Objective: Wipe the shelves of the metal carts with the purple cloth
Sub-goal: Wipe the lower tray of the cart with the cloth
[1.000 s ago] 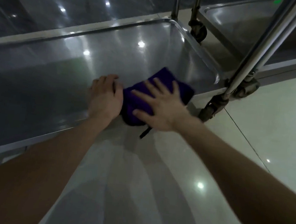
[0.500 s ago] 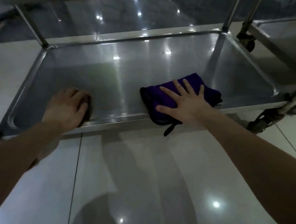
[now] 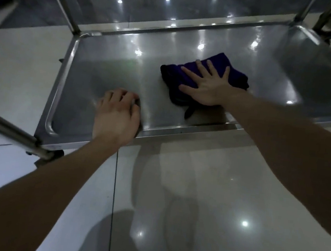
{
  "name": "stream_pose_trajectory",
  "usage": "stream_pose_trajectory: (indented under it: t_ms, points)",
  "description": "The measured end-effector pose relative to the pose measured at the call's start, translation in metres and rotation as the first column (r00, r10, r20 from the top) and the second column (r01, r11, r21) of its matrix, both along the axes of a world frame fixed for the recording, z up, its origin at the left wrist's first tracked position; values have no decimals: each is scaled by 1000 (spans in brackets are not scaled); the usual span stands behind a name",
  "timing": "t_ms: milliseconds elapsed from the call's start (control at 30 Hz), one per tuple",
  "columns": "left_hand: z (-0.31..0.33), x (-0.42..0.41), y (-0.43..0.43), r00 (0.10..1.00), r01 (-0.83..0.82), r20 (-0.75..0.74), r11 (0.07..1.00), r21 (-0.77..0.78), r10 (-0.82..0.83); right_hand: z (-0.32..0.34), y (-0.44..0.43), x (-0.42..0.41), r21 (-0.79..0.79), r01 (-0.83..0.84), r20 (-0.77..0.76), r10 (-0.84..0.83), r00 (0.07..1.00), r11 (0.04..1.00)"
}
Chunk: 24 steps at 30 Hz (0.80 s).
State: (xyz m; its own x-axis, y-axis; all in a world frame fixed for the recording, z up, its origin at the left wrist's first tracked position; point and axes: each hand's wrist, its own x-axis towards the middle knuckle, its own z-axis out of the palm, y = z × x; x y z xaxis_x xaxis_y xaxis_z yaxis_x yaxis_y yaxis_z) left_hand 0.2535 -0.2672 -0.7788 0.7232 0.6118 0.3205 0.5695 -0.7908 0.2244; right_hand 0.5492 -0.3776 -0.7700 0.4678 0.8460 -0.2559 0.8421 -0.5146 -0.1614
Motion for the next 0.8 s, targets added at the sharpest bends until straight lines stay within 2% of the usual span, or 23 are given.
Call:
stream_pose_trajectory:
  t_ms: [100,200,300,400,500,567,600,700,800]
  points:
    - [-2,-2,0,999,17,27,1000,-2,-17,-2,-40,-46,-4,-125,20,125,992,992]
    - [-6,-2,3,998,18,68,1000,-2,-18,4,-73,-81,-87,-222,15,224,974,971]
    - [-7,-1,1,997,-2,81,999,-33,4,15,-82,-100,-139,-171,23,176,984,975]
    - [-8,0,4,998,13,57,997,-71,-8,11,-74,-128,-48,-83,42,85,996,995]
    - [-1,3,8,989,53,151,957,-284,-10,-1,-58,-159,34,-83,114,78,990,996]
    - [11,-5,8,969,107,247,869,-484,18,-6,-47,-174,38,-132,162,124,979,991]
    - [17,-13,8,956,133,291,843,-520,28,-7,-45,-178,44,-143,185,133,974,989]
    - [27,-59,2,926,58,367,923,-381,93,-8,-48,-181,72,-181,209,163,964,981]
    - [23,-122,-11,918,-92,323,917,-389,230,-10,-50,-183,90,-196,224,172,959,976]
